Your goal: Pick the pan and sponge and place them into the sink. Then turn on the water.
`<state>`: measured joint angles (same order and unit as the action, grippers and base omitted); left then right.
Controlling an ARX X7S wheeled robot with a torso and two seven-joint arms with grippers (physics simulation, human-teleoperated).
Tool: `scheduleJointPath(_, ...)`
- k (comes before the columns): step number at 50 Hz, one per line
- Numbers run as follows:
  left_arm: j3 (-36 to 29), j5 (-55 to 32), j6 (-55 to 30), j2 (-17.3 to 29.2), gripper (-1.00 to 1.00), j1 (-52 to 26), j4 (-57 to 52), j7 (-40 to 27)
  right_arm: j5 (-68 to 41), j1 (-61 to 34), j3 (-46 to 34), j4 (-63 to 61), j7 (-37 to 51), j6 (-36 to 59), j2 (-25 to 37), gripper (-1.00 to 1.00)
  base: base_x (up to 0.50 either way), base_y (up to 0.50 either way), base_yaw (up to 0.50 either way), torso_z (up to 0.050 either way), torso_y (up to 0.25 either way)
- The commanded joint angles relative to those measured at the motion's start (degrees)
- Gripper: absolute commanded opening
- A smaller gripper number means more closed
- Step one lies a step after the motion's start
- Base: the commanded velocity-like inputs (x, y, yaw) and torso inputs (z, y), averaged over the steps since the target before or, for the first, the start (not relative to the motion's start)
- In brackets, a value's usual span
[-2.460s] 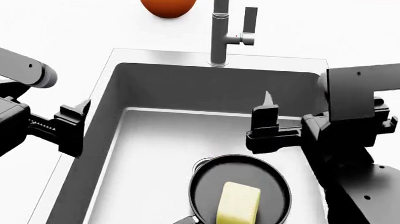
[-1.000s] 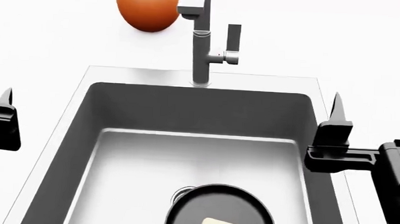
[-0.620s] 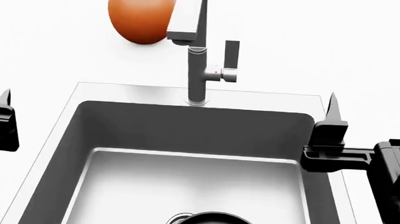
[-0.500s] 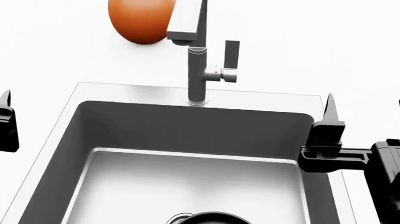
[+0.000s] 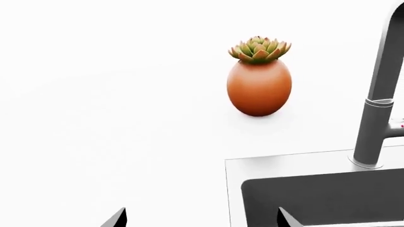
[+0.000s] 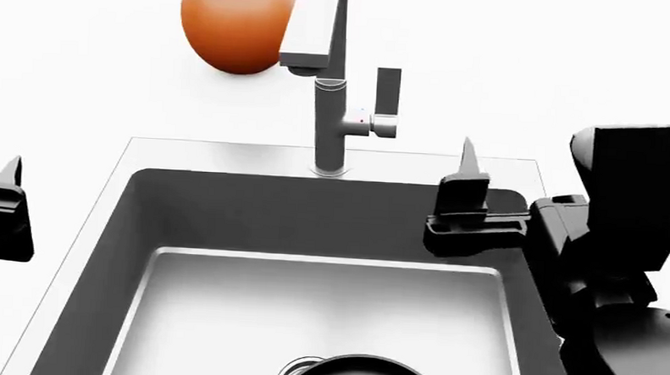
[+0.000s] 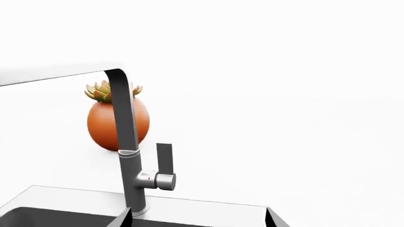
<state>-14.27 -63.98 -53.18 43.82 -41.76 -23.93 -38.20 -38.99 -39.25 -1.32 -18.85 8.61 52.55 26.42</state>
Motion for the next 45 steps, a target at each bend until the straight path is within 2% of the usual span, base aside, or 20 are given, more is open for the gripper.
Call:
scheduleJointPath(1,1.53,0.89,2.68,0.61,1.0,2.59,-0.29,0.54,5.23,-6.88,-7.75,11.32,-4.08,-4.49,-4.32,1.0,0.0,0.0,0.0,0.0,0.0)
scheduleJointPath(16,5.3,-1.79,3.58,3.32,1.0,5.76,-2.49,-0.67,10.01,-14.56,-13.26,27.35,-8.1,-11.53,-9.55,1.0,0.0,0.0,0.0,0.0,0.0)
scheduleJointPath(31,5.33,-1.99,3.79,3.56,1.0,6.81,-2.65,-0.74,13.47,-20.46,-15.77,43.05,-11.13,-19.24,-13.72,1.0,0.0,0.0,0.0,0.0,0.0)
scheduleJointPath(36,5.2,-1.87,3.89,3.28,1.0,6.65,-2.57,-0.94,14.86,-23.48,-15.63,50.93,-11.76,-23.66,-15.26,1.0,0.0,0.0,0.0,0.0,0.0)
scheduleJointPath(40,5.95,-2.69,3.64,4.02,1.0,6.72,-2.99,-1.35,17.33,-28.9,-16.93,65.96,-14.58,-31.35,-18.82,1.0,0.0,0.0,0.0,0.0,0.0)
scheduleJointPath(45,6.8,-2.48,4.56,4.42,1.0,8.35,-3.14,-1.47,18.99,-32.51,-18.1,77.07,-16.93,-36.91,-21.04,1.0,0.0,0.0,0.0,0.0,0.0)
